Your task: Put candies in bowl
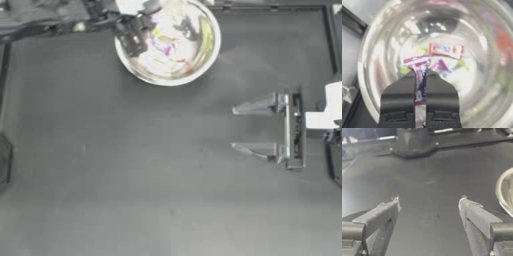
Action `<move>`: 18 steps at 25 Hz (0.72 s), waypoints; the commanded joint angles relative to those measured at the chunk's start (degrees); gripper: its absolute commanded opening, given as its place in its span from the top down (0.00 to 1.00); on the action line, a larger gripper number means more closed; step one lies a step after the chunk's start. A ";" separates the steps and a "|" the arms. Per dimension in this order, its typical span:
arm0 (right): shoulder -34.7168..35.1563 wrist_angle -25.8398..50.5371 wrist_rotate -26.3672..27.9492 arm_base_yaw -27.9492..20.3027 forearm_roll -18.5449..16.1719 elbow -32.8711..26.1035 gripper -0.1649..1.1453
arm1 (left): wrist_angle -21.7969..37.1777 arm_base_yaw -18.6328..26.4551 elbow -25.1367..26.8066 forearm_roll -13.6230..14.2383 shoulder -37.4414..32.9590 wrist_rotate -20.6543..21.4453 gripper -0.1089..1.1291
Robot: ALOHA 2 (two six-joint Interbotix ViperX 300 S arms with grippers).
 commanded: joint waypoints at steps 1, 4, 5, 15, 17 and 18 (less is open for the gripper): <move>-0.18 -0.53 -0.09 0.00 0.26 -0.53 0.11 | -0.44 0.53 -4.75 -0.09 1.41 0.26 0.76; -0.18 -0.53 -0.09 0.00 0.26 -0.35 0.11 | -0.35 0.88 -6.42 0.00 3.34 0.26 0.74; -0.26 -0.53 -0.09 0.00 0.26 -0.35 0.11 | -0.44 0.97 -6.77 0.00 3.87 0.26 0.72; -0.18 -0.62 -0.09 0.00 0.44 -0.18 0.11 | -0.26 0.97 -7.21 -0.26 4.31 -0.09 0.05; -0.18 -0.53 -0.09 0.00 0.44 -0.18 0.11 | -0.26 0.97 -7.47 -0.35 4.04 -0.09 0.08; -0.18 -0.62 -0.09 0.00 0.44 -0.18 0.11 | -0.18 0.97 -7.47 -0.35 3.87 -0.09 0.10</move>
